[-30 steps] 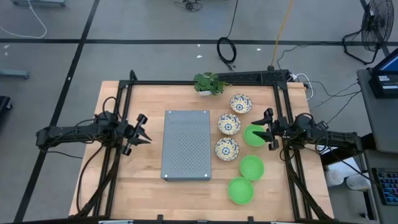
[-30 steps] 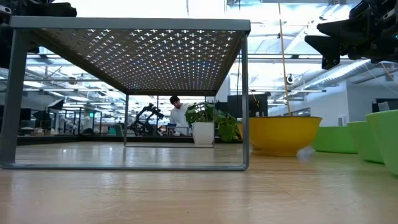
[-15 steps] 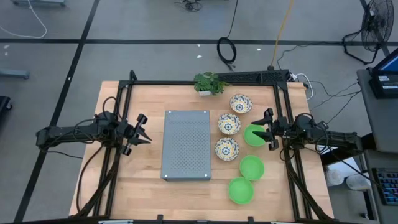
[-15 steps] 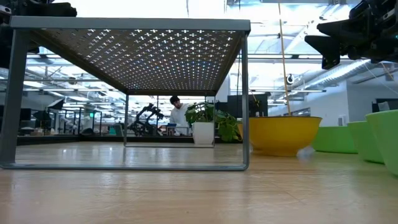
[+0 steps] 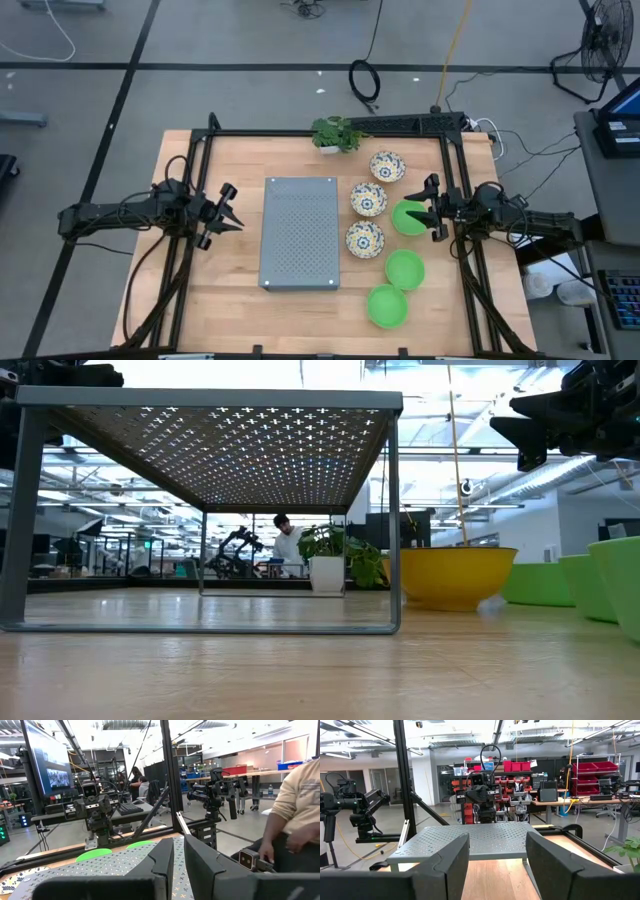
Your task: Pick & Place Mini bowls
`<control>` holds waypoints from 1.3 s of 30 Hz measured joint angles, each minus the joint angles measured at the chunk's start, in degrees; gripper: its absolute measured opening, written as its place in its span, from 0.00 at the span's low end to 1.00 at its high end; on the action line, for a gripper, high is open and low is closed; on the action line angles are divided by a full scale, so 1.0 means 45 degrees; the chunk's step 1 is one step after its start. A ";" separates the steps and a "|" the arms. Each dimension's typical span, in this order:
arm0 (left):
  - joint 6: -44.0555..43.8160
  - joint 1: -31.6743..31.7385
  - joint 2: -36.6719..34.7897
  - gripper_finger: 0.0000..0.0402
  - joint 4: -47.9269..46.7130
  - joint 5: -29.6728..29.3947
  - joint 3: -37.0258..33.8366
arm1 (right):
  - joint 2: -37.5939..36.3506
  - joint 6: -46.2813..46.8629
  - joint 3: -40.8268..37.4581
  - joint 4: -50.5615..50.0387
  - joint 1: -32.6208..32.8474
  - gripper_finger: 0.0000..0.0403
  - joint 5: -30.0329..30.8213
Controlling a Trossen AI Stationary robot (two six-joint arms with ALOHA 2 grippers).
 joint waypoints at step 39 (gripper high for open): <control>-0.0003 -0.0004 -0.0002 0.13 -0.0002 -0.0004 0.0000 | 0.0009 0.3287 -0.0005 0.0751 0.0003 0.45 0.2262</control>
